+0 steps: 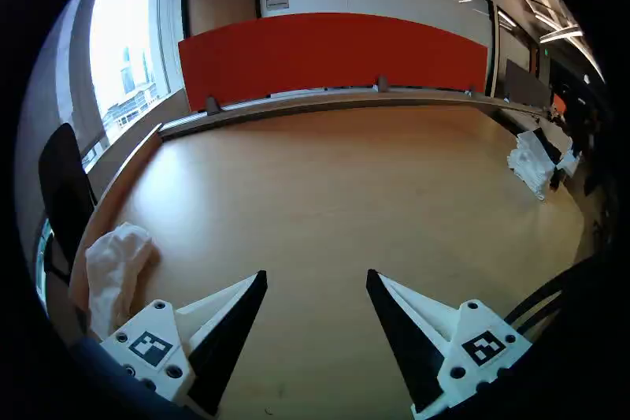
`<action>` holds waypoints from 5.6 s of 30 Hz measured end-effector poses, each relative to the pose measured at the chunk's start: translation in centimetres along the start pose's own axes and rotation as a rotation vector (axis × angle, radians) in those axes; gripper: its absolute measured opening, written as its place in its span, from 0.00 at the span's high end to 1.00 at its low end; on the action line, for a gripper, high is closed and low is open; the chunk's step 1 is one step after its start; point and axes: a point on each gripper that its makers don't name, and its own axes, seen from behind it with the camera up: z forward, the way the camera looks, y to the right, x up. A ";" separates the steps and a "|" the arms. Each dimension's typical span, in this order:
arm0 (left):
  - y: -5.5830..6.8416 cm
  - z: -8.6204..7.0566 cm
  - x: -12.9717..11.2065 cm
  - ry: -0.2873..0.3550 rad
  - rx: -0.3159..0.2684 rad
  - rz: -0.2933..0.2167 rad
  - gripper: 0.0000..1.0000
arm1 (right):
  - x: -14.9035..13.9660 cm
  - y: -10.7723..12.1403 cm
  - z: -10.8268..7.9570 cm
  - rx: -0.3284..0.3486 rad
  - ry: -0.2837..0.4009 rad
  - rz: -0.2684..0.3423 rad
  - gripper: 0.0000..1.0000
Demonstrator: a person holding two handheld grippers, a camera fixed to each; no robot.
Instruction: Fold towel
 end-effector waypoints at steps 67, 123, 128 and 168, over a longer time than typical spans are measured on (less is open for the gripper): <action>-0.3 -0.1 0.1 0.002 0.009 -0.006 0.06 | 9.3 -4.7 -0.4 0.109 0.248 0.095 0.02; -2.0 -2.1 -1.5 -0.039 0.086 -0.017 0.06 | 13.7 -7.1 5.6 0.153 0.270 0.072 0.02; -2.0 -2.0 -1.5 -0.039 0.086 -0.019 0.06 | 13.9 -7.0 5.3 0.151 0.273 0.071 0.02; -2.0 -1.6 1.4 0.044 0.056 -0.035 0.06 | 16.4 -5.7 -5.3 0.053 0.588 0.220 0.02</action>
